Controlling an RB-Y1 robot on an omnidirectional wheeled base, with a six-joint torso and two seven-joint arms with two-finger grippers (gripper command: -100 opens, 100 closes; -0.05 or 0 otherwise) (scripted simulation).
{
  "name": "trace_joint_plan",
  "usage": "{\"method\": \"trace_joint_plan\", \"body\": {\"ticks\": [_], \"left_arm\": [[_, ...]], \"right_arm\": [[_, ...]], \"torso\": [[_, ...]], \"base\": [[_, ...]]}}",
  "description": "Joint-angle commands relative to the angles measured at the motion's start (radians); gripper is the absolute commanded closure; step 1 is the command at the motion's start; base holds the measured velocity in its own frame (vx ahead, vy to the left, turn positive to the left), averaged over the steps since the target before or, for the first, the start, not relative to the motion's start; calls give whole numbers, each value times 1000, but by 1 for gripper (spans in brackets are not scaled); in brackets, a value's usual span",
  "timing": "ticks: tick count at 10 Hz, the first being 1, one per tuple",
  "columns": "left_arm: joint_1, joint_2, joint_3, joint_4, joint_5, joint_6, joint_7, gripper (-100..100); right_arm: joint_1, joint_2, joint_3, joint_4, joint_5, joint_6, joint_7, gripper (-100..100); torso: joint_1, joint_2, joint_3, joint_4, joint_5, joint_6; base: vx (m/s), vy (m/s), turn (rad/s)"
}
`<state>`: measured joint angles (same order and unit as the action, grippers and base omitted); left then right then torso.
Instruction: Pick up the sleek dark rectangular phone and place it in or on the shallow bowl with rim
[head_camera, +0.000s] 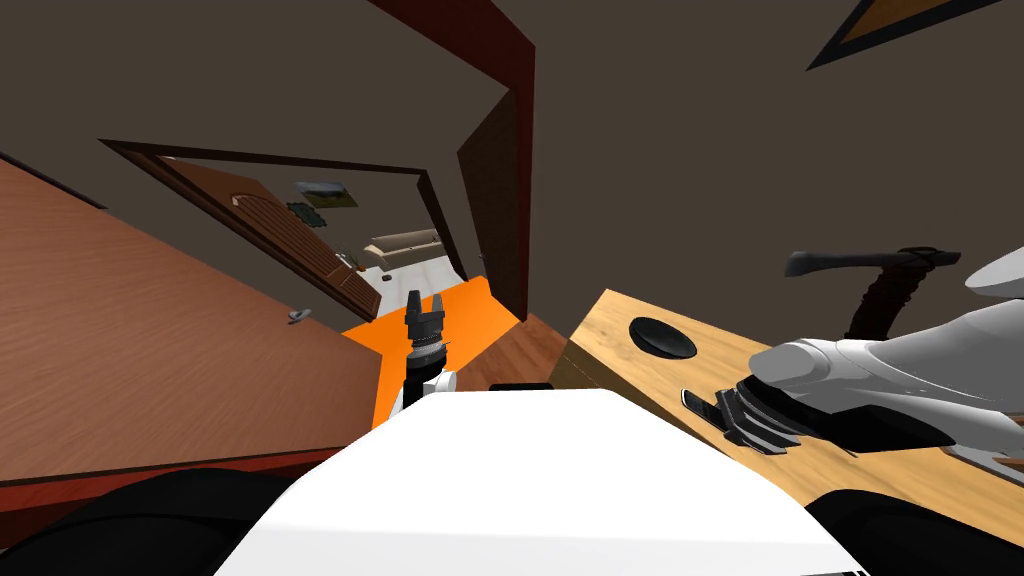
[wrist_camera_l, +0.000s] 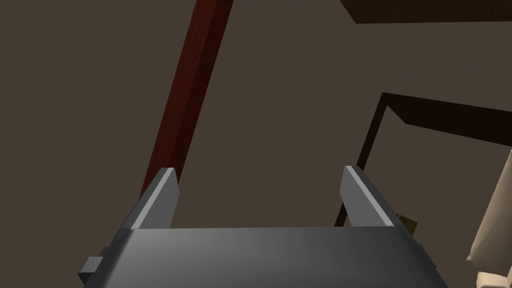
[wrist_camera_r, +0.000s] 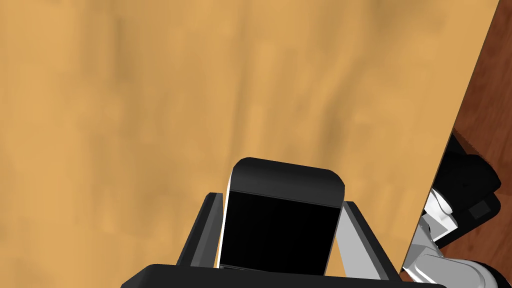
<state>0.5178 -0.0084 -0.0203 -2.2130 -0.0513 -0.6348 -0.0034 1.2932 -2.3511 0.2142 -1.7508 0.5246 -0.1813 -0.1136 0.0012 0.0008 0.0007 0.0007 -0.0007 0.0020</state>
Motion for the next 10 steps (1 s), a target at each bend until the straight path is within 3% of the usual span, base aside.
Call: {"method": "trace_joint_plan", "body": {"ticks": [1, 5, 6, 7, 8, 10], "left_arm": [[0, 0, 0, 0, 0, 0, 0, 0], [0, 0, 0, 0, 0, 0, 0, 0], [0, 0, 0, 0, 0, 0, 0, 0], [0, 0, 0, 0, 0, 0, 0, 0], [0, 0, 0, 0, 0, 0, 0, 0], [0, 0, 0, 0, 0, 0, 0, 0]], "right_arm": [[-32, -12, 14, 6, -3, -26, -1, 100], [-100, -40, 39, 24, -11, -84, -3, 100], [-89, -38, 33, 22, -11, -76, -4, 100], [-91, -39, 34, 22, -11, -78, -4, 0], [-91, -41, 41, 44, -19, -73, -4, 100], [-96, -46, 44, 73, -38, -72, -4, 100]], "torso": [[0, 0, 0, 0, 0, 0], [0, 0, 0, 0, 0, 0], [0, 1, 0, 0, 0, 0], [0, 1, 0, 0, 0, 0], [0, 1, 0, 0, 0, 0], [-9, 12, 7, 2, -1, 3]], "base": [[16, 19, -56], [1, 7, -37], [-5, 3, -4], [0, 0, 0], [-115, -70, -63], [-174, -133, -77]]}}
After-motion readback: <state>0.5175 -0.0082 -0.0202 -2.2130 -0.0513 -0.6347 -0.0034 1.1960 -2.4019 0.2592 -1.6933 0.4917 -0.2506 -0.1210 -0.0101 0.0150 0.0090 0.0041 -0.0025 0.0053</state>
